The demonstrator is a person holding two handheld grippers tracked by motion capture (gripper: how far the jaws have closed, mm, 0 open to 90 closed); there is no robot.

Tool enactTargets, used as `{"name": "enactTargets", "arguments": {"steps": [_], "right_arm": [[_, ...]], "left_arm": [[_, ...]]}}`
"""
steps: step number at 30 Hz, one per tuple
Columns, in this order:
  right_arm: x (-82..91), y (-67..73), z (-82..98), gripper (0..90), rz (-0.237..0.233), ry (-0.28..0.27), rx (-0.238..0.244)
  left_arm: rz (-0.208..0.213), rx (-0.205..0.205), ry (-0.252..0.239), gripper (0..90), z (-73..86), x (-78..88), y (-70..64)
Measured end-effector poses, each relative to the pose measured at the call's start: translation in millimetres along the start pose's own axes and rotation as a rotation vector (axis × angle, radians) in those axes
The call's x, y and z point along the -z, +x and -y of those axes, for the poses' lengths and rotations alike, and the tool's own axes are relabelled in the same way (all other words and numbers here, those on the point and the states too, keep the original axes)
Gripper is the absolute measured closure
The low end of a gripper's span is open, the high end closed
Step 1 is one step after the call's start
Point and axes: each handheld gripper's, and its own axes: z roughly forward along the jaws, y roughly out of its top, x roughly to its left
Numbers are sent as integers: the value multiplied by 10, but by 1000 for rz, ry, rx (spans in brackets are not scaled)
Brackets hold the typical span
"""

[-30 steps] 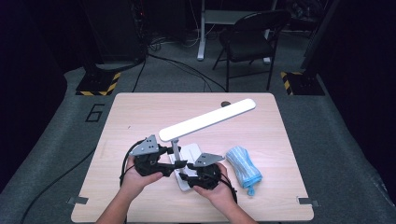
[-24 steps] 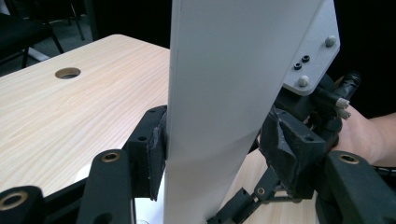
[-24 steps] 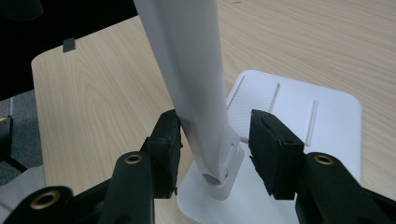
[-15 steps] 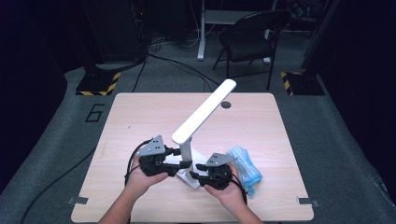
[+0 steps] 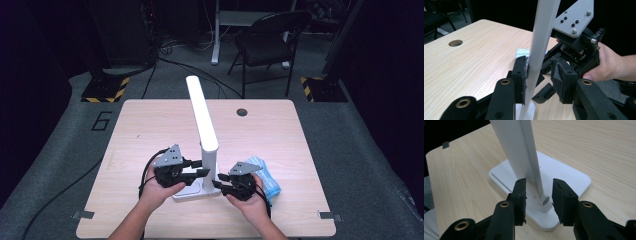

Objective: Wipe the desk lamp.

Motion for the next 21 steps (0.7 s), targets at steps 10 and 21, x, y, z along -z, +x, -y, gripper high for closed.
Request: {"name": "enactTargets", "arguments": {"steps": [10,21], "right_arm": [[-11,-44,-20,643,19,-4,-25],[-48,-88,-52,625,41,-8,-33]], "left_arm": [[-35,2,3,757,1,5,24],[-51,29,-11,760,-11,-40,41]]}}
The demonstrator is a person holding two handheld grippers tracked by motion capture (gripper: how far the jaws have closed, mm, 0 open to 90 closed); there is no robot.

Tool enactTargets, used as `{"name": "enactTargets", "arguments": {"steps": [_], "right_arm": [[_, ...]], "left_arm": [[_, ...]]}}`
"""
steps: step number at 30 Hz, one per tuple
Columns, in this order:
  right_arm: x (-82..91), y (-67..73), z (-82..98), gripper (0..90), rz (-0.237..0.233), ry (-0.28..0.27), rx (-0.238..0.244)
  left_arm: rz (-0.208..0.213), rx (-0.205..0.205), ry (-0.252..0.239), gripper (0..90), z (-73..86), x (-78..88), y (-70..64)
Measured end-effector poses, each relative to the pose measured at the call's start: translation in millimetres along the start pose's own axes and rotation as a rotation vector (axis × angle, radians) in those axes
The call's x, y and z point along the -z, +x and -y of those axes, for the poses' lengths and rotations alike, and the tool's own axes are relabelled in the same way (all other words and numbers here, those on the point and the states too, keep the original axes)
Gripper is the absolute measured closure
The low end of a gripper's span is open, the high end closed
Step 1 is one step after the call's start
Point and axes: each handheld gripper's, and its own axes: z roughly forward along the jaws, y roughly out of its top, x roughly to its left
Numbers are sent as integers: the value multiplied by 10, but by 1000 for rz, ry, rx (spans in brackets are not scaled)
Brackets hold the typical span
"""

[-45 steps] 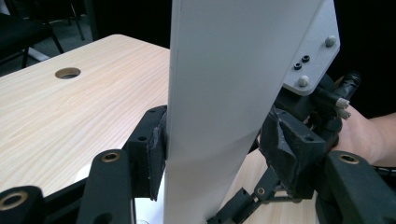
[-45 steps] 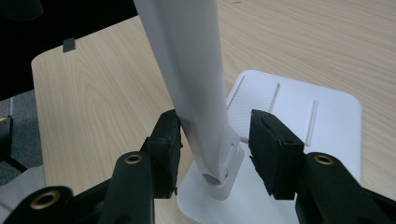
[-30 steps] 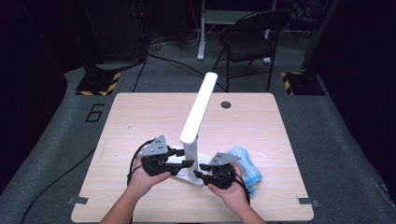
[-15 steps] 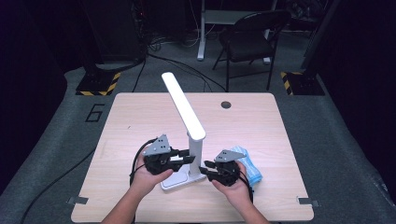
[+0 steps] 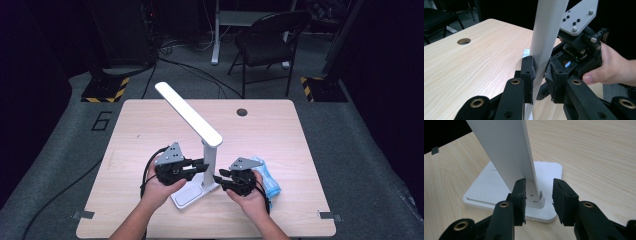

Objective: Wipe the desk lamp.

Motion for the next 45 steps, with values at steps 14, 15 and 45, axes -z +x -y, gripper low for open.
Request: {"name": "enactTargets", "arguments": {"steps": [14,15,45], "right_arm": [[21,-13,-6,462,26,-17,23],[29,-4,-5,453,28,-17,25],[-28,64,-150,510,64,-56,47]], "left_arm": [[-20,16,2,744,-64,-146,1],[-27,17,-3,742,-68,-164,-4],[-70,48,-2,549,62,-40,89]]}}
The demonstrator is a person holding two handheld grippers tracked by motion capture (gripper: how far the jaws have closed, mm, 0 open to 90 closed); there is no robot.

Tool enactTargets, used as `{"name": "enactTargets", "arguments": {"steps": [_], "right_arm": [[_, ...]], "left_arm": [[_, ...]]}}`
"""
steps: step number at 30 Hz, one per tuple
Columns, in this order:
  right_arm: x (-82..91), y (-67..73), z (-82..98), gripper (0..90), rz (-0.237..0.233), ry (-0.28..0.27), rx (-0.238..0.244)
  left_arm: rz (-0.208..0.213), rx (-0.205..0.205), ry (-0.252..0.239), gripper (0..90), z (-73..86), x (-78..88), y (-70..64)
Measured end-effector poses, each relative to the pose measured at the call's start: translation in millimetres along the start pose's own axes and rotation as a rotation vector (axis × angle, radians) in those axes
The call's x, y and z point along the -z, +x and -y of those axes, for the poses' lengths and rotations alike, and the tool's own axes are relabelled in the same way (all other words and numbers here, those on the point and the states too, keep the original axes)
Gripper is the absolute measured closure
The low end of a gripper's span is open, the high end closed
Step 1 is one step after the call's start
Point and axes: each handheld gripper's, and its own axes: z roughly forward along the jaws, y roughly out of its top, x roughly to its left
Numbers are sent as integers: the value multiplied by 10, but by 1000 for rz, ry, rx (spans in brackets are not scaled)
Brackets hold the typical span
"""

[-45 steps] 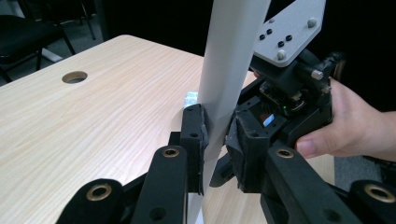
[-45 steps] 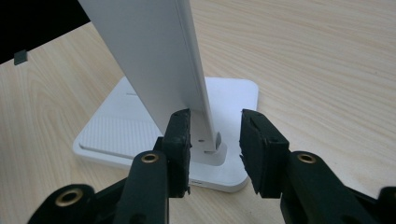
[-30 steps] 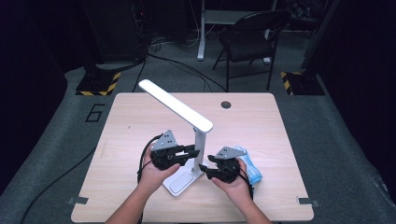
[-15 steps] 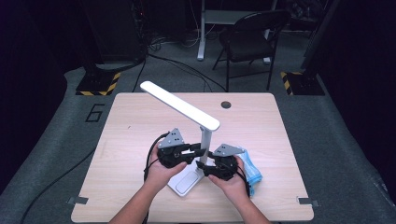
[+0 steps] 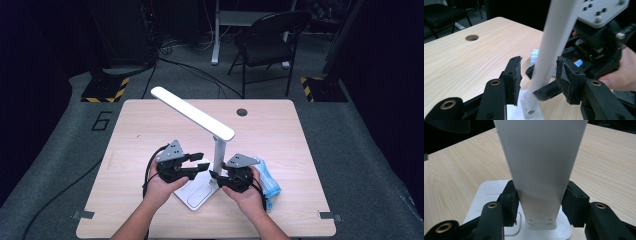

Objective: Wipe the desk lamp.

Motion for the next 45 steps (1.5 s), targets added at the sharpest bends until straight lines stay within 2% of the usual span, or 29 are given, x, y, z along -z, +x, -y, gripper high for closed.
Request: {"name": "enactTargets", "arguments": {"steps": [3,5,7,10,13,15,19,21,26,34,40,43,45], "right_arm": [[-8,22,-2,513,-6,0,9],[-6,39,-5,513,-12,5,26],[-8,66,-2,514,-25,6,24],[-11,100,0,514,-35,4,32],[-20,116,6,514,-57,-1,48],[-13,116,10,514,-73,0,39],[-29,93,10,514,-66,-7,52],[-29,84,7,514,-66,-5,57],[-36,55,7,513,-76,-12,63],[-27,25,8,508,-77,-7,51],[-28,15,33,496,-80,-19,26],[-23,15,45,495,-81,-14,22],[-25,14,67,494,-76,-13,22]], "left_arm": [[-8,9,-7,541,39,45,18],[-17,-1,0,530,74,90,41],[-18,12,3,521,111,133,56],[-36,6,5,504,165,179,88],[-53,14,11,489,240,211,96],[-55,8,25,481,299,235,117],[-75,37,37,478,436,256,136],[-100,36,50,463,520,276,161],[-158,65,82,420,712,307,232],[-187,96,109,380,878,229,226],[-175,103,152,369,993,166,216],[-181,92,160,369,1023,143,211],[-177,103,165,369,1047,122,205]]}}
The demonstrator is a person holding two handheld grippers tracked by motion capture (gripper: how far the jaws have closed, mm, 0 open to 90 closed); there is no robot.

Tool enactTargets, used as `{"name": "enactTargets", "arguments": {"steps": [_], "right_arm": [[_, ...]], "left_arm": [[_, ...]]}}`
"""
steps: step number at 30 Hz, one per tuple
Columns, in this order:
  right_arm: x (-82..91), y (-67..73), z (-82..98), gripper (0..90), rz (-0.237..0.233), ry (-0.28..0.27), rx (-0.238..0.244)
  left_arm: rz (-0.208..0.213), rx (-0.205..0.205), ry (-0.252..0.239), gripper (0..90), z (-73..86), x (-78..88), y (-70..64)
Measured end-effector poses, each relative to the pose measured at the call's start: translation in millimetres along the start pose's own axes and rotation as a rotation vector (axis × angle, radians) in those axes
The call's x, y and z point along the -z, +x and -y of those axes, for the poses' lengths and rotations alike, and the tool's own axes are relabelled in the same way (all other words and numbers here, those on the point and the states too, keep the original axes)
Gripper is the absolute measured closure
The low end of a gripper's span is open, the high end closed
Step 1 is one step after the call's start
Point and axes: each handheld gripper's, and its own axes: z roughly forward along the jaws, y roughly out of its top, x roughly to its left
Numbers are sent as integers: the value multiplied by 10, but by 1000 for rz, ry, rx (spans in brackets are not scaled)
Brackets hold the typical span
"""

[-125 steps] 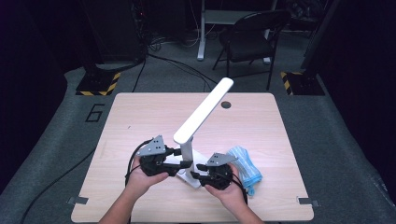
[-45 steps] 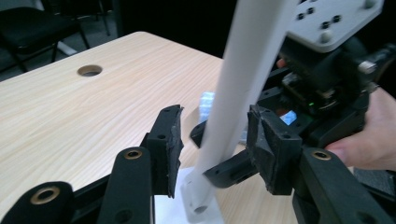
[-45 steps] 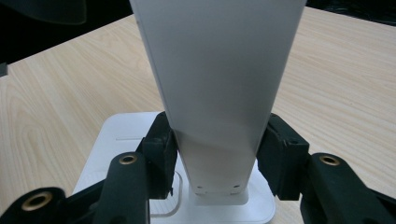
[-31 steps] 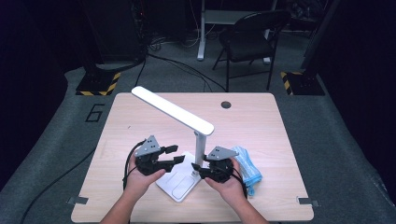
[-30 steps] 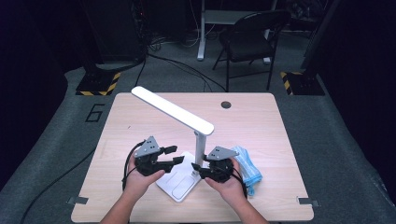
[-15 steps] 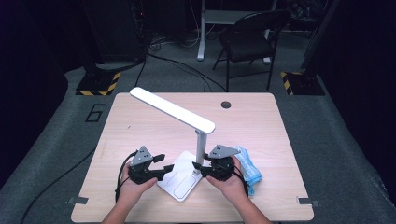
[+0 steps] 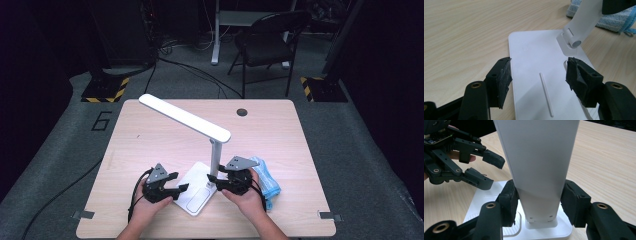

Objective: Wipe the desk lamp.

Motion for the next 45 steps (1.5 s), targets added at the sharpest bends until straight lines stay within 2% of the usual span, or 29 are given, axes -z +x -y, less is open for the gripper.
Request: {"name": "enactTargets", "arguments": {"steps": [4,7,10,16,21,24,25,37,45], "right_arm": [[-1,-5,27,497,1,-2,-15],[-8,3,-2,507,3,8,19],[-26,-2,-17,509,9,10,31],[-61,-2,-47,510,15,18,31],[-100,-16,-65,507,15,14,15],[-109,-29,-72,505,15,14,27],[-115,-19,-72,504,11,13,7],[-109,-32,-63,497,4,14,-8],[-109,-31,-57,494,3,11,-19]], "left_arm": [[-3,-5,20,363,40,-52,-4],[8,-6,31,358,52,-87,-27],[21,-5,32,358,50,-110,-56],[27,-12,38,358,53,-137,-96],[32,-4,39,357,67,-167,-105],[29,-7,39,355,78,-193,-119],[35,-13,53,352,75,-197,-125],[50,-17,65,317,96,-256,-183],[57,-1,62,225,93,-283,-215]]}}
